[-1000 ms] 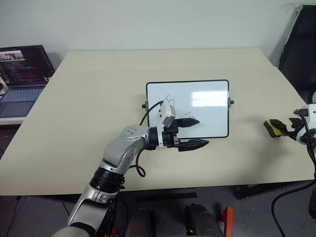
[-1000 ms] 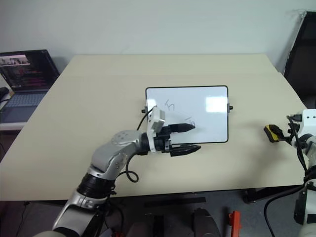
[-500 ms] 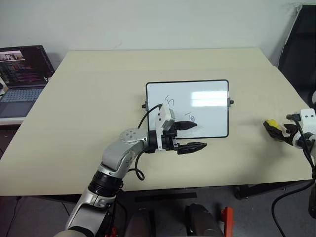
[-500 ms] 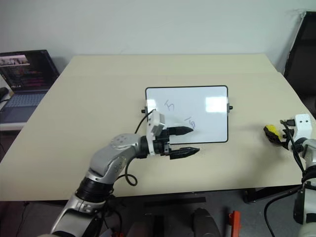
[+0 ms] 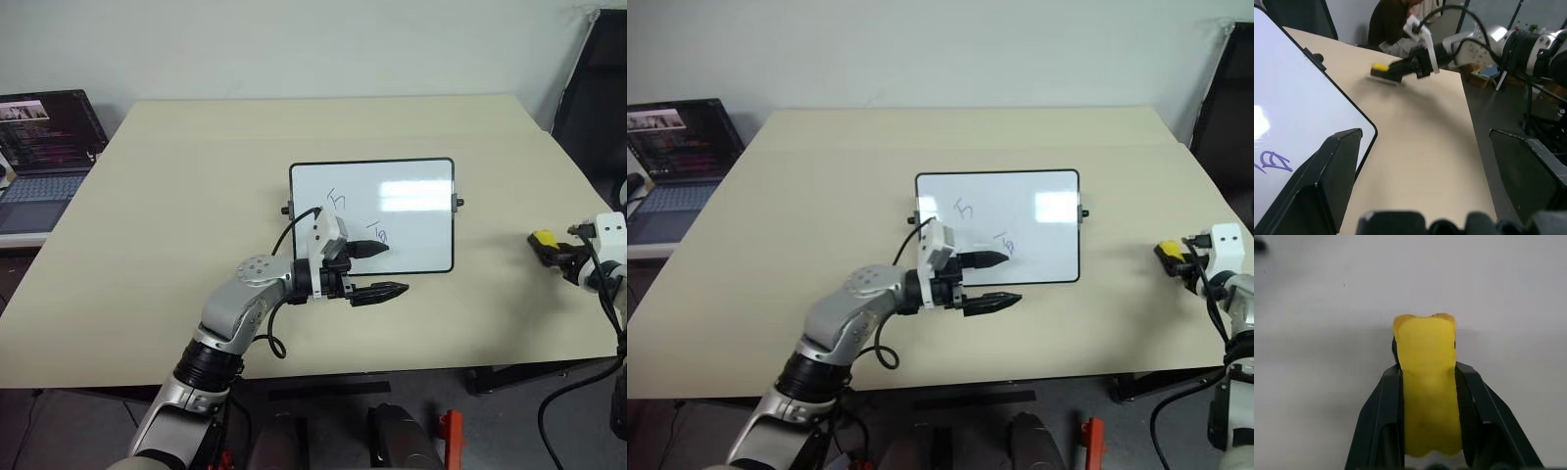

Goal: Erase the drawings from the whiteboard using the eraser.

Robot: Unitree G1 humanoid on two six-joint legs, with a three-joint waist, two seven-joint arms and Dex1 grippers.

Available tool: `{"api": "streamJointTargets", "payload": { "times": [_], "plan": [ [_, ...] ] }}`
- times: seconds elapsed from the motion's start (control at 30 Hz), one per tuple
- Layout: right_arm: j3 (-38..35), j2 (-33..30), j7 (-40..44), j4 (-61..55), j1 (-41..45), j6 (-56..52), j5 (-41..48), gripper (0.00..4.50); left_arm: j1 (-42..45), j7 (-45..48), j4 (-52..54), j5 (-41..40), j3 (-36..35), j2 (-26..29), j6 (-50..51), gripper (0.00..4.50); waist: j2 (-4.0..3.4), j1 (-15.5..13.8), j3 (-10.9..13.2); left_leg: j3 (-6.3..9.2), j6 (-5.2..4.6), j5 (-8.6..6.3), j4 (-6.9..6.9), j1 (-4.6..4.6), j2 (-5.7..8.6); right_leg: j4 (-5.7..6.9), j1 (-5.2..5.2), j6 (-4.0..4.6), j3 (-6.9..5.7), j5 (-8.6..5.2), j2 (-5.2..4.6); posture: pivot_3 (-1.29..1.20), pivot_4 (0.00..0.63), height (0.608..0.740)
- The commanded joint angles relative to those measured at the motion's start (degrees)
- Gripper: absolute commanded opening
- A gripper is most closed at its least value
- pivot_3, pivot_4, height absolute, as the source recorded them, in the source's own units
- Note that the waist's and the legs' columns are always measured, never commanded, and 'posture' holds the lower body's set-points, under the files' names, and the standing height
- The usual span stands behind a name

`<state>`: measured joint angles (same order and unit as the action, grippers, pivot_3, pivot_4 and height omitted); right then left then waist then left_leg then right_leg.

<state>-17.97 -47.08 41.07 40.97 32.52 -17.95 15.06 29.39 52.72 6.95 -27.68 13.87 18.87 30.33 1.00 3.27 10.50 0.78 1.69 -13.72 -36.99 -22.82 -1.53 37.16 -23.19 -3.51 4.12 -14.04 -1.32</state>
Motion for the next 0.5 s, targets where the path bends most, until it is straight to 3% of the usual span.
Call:
{"api": "streamJointTargets", "payload": {
  "times": [0.03,0.13,0.27,0.43,0.5],
  "plan": [
    [-3.97,-0.26,0.85,-25.61,-1.65,-7.41,9.09,1.01,-0.51,0.26,1.79,0.10,-5.19,3.08,-2.77,4.50,-0.03,0.18,0.01,0.00,0.00,0.00,-0.01,0.01,-0.01,0.03,-0.02,0.00,0.01,0.00,0.02,0.00,0.150,0.740],
    [-0.87,2.86,1.23,-43.43,-0.45,-13.22,16.24,1.01,-2.81,0.97,0.39,0.71,-9.64,7.93,-5.02,4.50,-0.09,0.66,-0.01,0.09,-0.01,0.00,0.02,0.07,-0.08,0.13,-0.04,0.02,0.00,-0.03,0.10,0.00,0.150,0.740],
    [5.68,11.83,-0.70,-49.20,6.04,-16.10,20.09,1.00,-6.12,1.16,-2.86,2.47,-14.63,14.10,-7.93,4.50,0.01,1.03,0.03,0.16,-0.01,-0.01,-0.01,0.14,-0.18,0.25,-0.02,0.07,-0.08,-0.05,0.20,0.00,0.150,0.740],
    [21.11,18.36,0.76,-42.34,11.72,-5.71,6.02,1.00,-10.10,0.95,-5.26,4.82,-18.00,18.51,-12.05,4.50,0.07,-0.12,0.06,0.13,-0.01,0.00,-0.03,-0.04,-0.15,0.29,-0.18,0.13,-0.17,-0.02,0.09,0.00,0.150,0.740],
    [29.05,19.66,-1.08,-33.91,15.20,3.38,-5.07,1.00,-12.87,0.46,-4.28,5.09,-19.13,18.51,-13.76,4.50,0.07,-0.70,0.06,0.14,0.00,0.00,-0.02,-0.13,-0.13,0.24,-0.22,0.14,-0.24,-0.02,0.03,0.00,0.150,0.740]
  ]
}}
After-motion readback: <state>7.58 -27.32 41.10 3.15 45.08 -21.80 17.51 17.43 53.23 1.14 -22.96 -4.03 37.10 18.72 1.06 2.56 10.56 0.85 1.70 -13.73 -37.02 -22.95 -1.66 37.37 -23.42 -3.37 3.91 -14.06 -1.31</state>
